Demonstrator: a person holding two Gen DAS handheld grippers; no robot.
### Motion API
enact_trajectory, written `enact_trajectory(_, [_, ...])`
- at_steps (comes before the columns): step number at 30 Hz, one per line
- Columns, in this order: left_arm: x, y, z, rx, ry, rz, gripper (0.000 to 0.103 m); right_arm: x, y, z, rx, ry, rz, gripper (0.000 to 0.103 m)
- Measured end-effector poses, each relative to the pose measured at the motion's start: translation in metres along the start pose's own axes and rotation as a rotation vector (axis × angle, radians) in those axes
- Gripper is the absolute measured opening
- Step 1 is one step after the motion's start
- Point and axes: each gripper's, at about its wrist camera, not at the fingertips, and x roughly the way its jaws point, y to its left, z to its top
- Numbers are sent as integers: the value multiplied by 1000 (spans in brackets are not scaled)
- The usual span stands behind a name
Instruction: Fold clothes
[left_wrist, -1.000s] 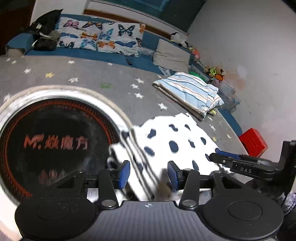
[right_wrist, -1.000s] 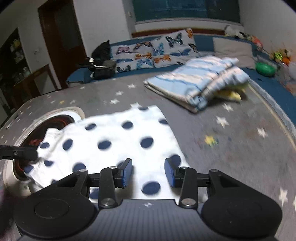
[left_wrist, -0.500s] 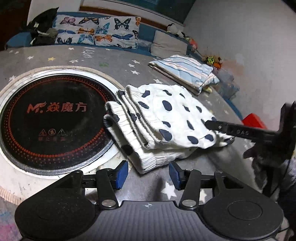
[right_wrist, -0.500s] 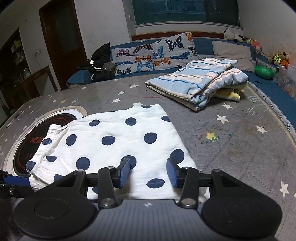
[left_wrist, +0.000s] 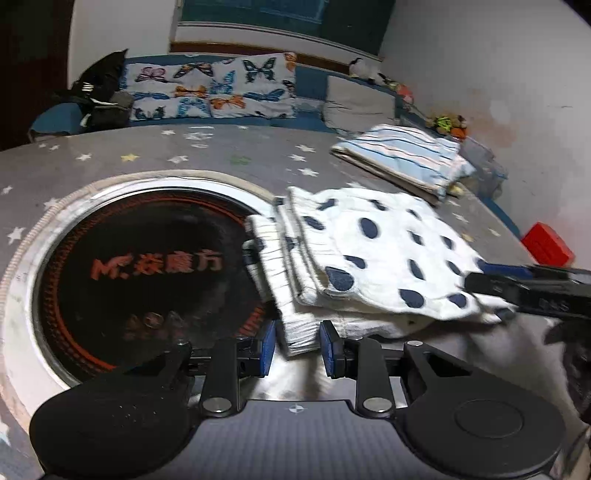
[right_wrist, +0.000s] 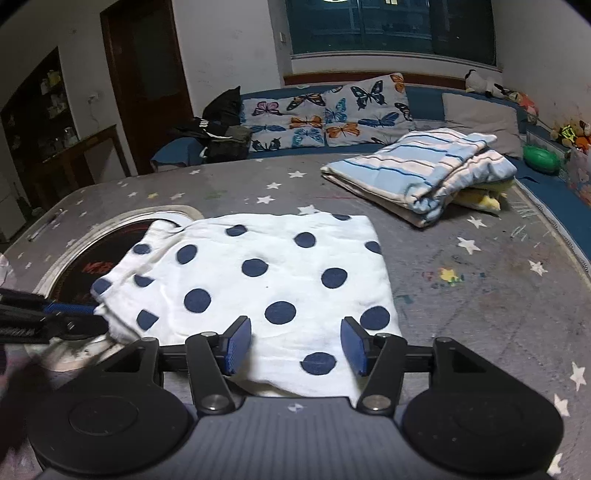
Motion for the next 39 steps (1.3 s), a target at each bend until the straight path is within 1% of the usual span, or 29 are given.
enact_trajectory(6, [7,14,9,-17,5,32,29,-5,11,-6,-1,-2,18,57])
enact_trajectory(8, [4,14,8,-21,4,27,30,-8,16,-8,-5,-6,21,62])
enact_trajectory(9, [2,15,8,-23,3,24,30,-9,18,-9,-6,-8,23,62])
enact_trajectory(10, [1,14,7,-20,0,18,32,-11,20,-10,-6,-10,24,63])
enact_trajectory(11, [-1,13,7,-18,-3,13,40,-13,22,-11,-5,-13,25,68])
enact_trajectory(12, [-2,12,6,-16,-6,8,44,-14,24,-13,-3,-16,25,73])
enact_trajectory(13, [-4,11,5,-13,-9,2,45,-16,26,-15,-1,-21,24,82])
enact_trajectory(15, [-8,8,3,1,-16,-10,49,-20,31,-19,1,-30,26,84])
enact_trajectory(16, [-10,7,2,7,-19,-13,54,-22,33,-21,3,-32,27,84])
enact_trajectory(18, [-14,5,1,14,-27,-17,56,-25,36,-25,7,-35,27,88])
enact_trajectory(20, [-18,4,0,17,-33,-24,62,-29,40,-28,7,-42,21,91])
enact_trajectory(21, [-20,4,-1,18,-38,-24,63,-31,41,-30,8,-46,18,92])
enact_trajectory(23, [-24,3,-3,24,-47,-31,69,-35,44,-32,9,-54,12,97])
enact_trajectory(27, [-32,1,-8,40,-64,-41,77,-42,49,-37,5,-66,2,100])
enact_trajectory(28, [-34,0,-10,42,-68,-44,80,-43,50,-38,3,-70,-2,103])
enact_trajectory(33, [-45,-1,-15,52,-88,-61,88,-51,59,-42,-7,-89,-15,103])
enact_trajectory(35, [-49,0,-17,56,-96,-66,96,-54,62,-44,-6,-92,-14,103])
enact_trajectory(39, [-56,1,-22,59,-114,-80,100,-58,70,-47,-8,-98,-33,103])
